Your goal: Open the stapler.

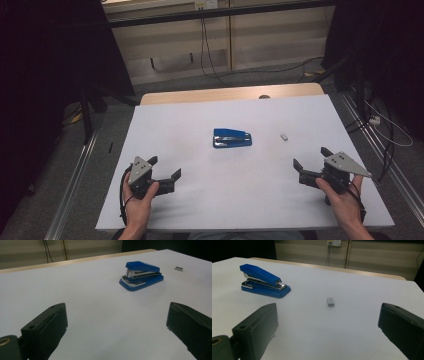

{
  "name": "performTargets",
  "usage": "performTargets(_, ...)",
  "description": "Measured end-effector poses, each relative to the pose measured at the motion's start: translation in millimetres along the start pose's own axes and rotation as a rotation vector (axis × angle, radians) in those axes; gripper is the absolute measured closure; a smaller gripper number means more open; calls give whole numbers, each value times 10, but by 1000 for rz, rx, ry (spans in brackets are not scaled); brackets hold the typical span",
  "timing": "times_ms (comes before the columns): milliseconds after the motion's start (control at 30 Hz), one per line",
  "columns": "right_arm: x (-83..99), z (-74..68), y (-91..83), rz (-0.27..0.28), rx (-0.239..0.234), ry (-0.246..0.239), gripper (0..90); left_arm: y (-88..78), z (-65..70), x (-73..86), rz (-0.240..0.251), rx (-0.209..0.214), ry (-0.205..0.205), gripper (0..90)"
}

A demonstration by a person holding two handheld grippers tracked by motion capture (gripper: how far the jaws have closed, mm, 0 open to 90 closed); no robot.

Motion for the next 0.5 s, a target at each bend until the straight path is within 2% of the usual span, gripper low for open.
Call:
performTargets(133, 1, -14, 18, -5, -5, -5, 24, 23, 0, -17, -1, -9, 0, 34)
performTargets(267, -6, -47, 75, -15, -17, -14, 25, 63, 7, -25, -15, -16, 17, 34)
performTargets(500, -28, -99, 163, -24, -36, -30, 27, 108, 51, -29, -42, 1, 24, 47)
Point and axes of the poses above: each handheld gripper's, and its own axes: y roughly forward along the jaws, x roughly out of its underside, z roughly to its right, the point moved 5 cm from there along y, roughly forward along the jaws, and after that the axes turned 15 degrees about -z, right-handed, at the moved point
